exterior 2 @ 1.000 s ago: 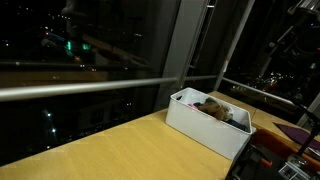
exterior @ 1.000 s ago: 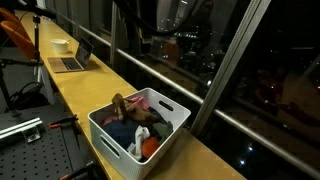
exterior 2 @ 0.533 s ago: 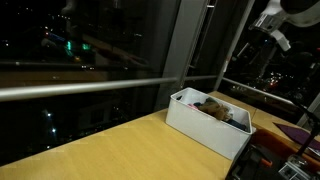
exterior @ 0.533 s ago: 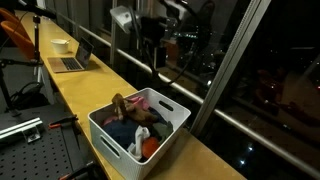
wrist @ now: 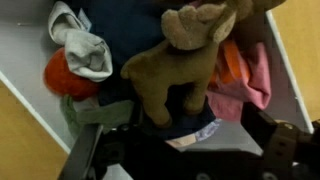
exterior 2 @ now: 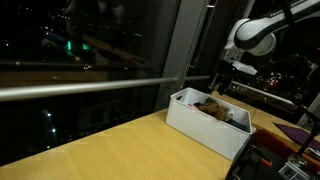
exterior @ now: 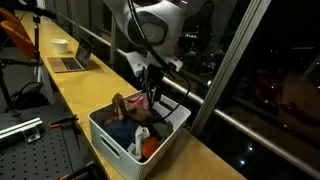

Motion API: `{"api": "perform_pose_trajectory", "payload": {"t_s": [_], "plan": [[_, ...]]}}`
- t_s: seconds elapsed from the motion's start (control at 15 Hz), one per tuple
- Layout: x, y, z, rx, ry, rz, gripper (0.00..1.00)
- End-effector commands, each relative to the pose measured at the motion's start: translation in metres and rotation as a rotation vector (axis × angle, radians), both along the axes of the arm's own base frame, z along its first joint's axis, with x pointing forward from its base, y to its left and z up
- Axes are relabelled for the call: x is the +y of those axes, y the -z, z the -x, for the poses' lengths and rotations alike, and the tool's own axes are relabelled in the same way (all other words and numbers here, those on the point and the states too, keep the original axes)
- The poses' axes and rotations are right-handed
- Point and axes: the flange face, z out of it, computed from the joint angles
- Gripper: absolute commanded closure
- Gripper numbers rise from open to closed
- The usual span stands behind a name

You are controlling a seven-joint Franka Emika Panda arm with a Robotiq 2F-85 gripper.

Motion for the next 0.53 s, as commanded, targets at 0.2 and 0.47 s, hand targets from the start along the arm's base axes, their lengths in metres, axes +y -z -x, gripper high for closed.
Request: {"api": "perform_pose_trajectory", "payload": {"t_s": [0.2, 0.47], "plan": [[-0.007, 0.079, -0.004, 0.121, 0.033, 0.019, 0.00], [-0.028, 0.098, 0.002, 0.154, 0.037, 0.043, 0.01]]}}
